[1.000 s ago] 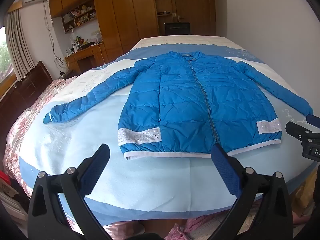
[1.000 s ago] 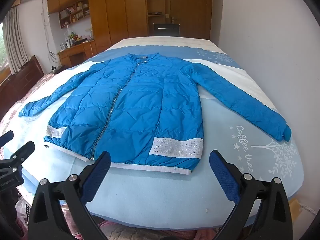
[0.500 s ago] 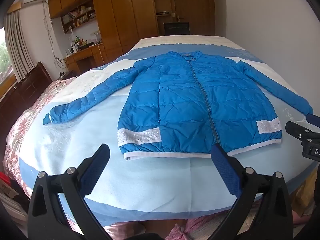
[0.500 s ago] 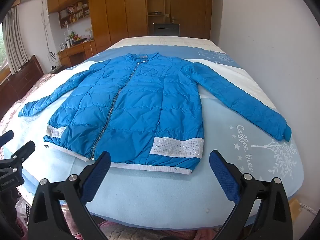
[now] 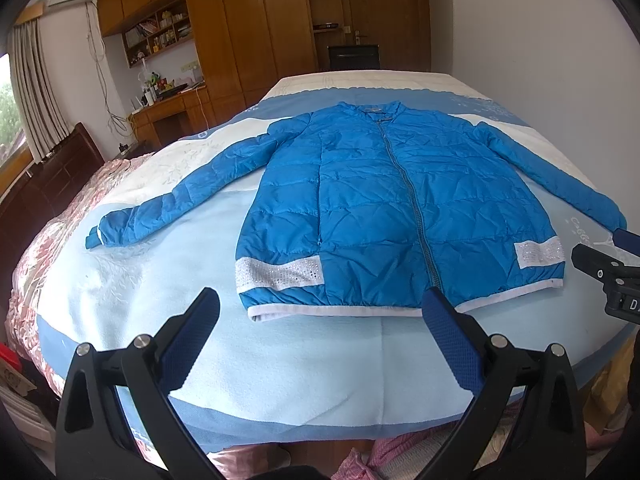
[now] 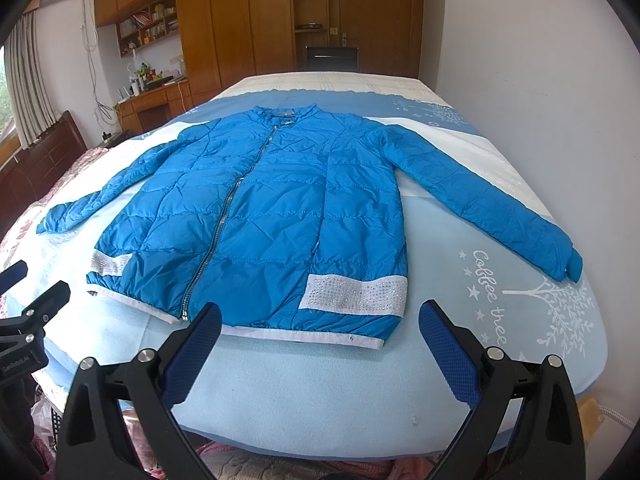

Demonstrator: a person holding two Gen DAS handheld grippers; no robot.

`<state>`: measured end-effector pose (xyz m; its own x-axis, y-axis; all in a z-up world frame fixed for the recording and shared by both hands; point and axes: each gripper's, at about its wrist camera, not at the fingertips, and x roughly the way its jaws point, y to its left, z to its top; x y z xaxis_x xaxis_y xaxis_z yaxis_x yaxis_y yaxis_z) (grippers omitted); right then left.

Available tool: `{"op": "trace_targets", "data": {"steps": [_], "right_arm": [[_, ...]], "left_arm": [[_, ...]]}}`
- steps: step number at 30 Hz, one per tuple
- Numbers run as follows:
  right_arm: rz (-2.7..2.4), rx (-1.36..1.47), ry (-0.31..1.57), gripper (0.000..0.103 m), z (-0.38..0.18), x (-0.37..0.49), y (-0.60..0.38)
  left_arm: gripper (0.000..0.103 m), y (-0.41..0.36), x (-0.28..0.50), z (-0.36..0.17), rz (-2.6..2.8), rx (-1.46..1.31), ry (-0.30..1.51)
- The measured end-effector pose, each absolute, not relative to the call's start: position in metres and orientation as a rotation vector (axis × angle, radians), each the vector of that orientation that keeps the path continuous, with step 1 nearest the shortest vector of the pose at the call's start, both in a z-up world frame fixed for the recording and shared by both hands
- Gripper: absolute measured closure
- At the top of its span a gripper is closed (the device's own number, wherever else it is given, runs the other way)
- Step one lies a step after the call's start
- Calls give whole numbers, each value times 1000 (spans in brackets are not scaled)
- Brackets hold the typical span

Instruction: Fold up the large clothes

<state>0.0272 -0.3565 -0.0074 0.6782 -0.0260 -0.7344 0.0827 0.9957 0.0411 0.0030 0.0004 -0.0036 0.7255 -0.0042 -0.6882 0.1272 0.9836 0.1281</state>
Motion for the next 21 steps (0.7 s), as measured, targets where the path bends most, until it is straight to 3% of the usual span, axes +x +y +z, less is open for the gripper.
{"op": "trace_targets", "data": {"steps": [21], "right_arm": [[-62, 72, 823, 4, -9, 30, -355]], "left_arm": [[3, 2, 3, -2, -72, 165, 756]]}}
